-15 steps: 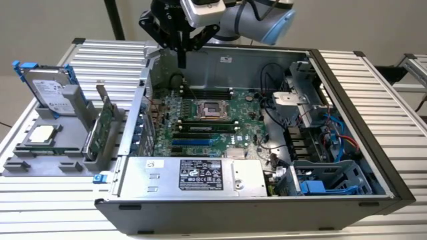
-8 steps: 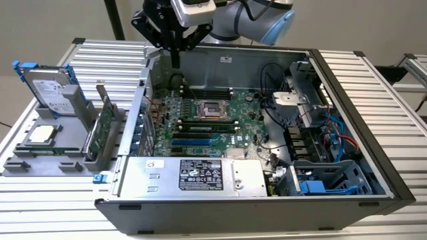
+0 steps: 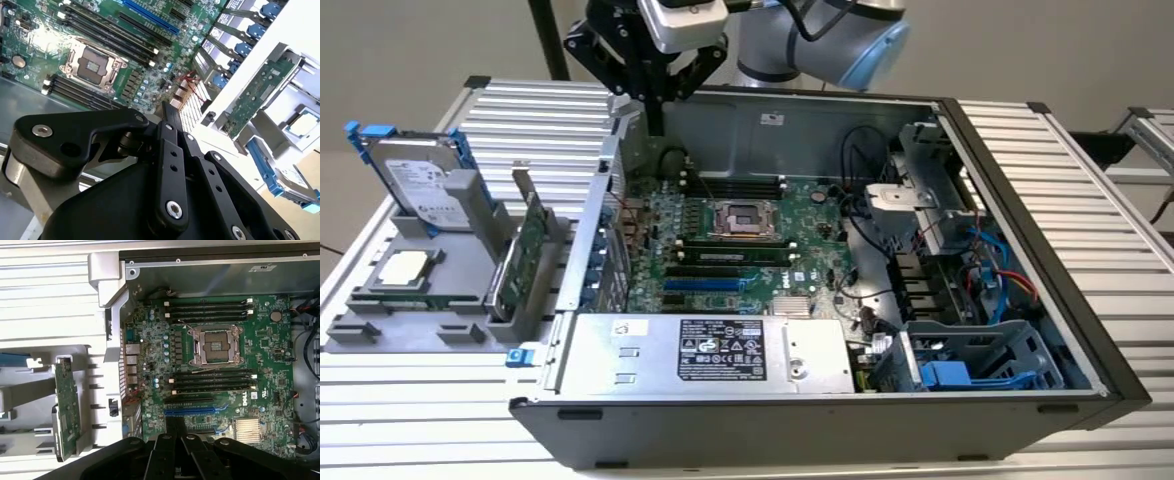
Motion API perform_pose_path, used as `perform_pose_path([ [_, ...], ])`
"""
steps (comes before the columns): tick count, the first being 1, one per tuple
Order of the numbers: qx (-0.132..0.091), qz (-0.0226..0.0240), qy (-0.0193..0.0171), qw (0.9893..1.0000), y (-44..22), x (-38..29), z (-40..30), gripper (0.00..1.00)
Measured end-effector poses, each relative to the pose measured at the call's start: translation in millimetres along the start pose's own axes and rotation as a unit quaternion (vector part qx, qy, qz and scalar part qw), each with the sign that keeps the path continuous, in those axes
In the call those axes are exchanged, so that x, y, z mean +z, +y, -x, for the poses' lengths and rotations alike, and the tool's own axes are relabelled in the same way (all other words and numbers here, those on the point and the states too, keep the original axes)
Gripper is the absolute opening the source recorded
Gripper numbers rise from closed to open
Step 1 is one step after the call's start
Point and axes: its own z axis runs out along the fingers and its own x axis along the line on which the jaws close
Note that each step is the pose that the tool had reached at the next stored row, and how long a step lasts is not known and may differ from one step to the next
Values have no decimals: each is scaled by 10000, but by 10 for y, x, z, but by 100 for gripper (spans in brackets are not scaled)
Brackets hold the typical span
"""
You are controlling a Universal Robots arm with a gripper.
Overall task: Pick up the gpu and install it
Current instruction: 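Reach for the gpu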
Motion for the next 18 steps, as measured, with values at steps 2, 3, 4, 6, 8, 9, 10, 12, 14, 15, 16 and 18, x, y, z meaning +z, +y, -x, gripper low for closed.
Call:
perform_pose_path([
  [2, 0, 0, 0, 10000, -3, -1, -37, 0],
  [3, 0, 0, 0, 10000, -4, -1, -54, 0],
  [4, 0, 0, 0, 10000, -5, -2, -74, 0],
  [6, 0, 0, 0, 10000, -8, -3, -112, 0],
  [8, 0, 0, 0, 10000, -11, -3, -149, 0],
  [9, 0, 1, 0, 10000, -13, -3, -167, 0],
  [10, 0, 2, 0, 10000, -15, -4, -186, 0],
  [12, 0, 3, 0, 10000, -19, -5, -221, 0],
  [14, 0, 3, 0, 10000, -22, -6, -256, 0],
  [15, 0, 3, 0, 10000, -23, -6, -273, 0],
  [16, 0, 3, 0, 10000, -25, -7, -292, 0],
  [18, 0, 3, 0, 10000, -29, -8, -329, 0],
])
